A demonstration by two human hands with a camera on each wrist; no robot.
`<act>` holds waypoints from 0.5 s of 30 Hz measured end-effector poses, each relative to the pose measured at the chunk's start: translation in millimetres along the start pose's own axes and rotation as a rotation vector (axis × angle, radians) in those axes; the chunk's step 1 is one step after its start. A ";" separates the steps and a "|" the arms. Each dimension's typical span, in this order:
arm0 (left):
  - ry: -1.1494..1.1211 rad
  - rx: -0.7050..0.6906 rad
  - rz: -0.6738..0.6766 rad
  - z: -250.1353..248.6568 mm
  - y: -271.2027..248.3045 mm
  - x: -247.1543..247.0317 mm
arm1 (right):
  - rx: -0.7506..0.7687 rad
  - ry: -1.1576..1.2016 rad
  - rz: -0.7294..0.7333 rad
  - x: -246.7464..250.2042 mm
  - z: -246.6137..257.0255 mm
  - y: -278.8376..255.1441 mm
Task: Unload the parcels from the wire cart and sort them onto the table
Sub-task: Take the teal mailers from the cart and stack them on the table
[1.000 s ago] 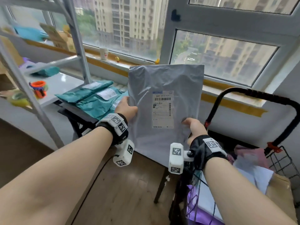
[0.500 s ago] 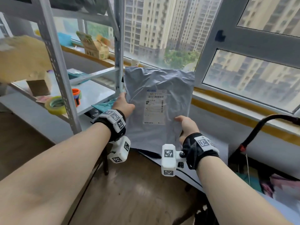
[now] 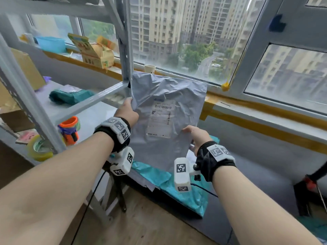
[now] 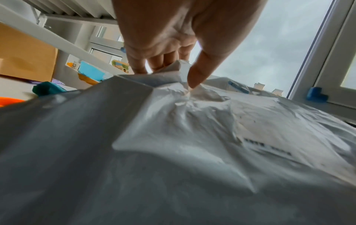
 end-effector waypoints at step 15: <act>0.135 0.037 0.244 48.2 135.8 -57.1 | -0.296 -0.453 -0.134 -36.8 -17.5 86.9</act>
Point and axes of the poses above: each hand's wrist, its own y-axis towards the middle knuckle, its own x-axis out of the back of the hand, z = x × y, the point moved 5 cm from there along y, towards the middle knuckle, and after that the axes turned 3 degrees about y, right-handed, at the moved point
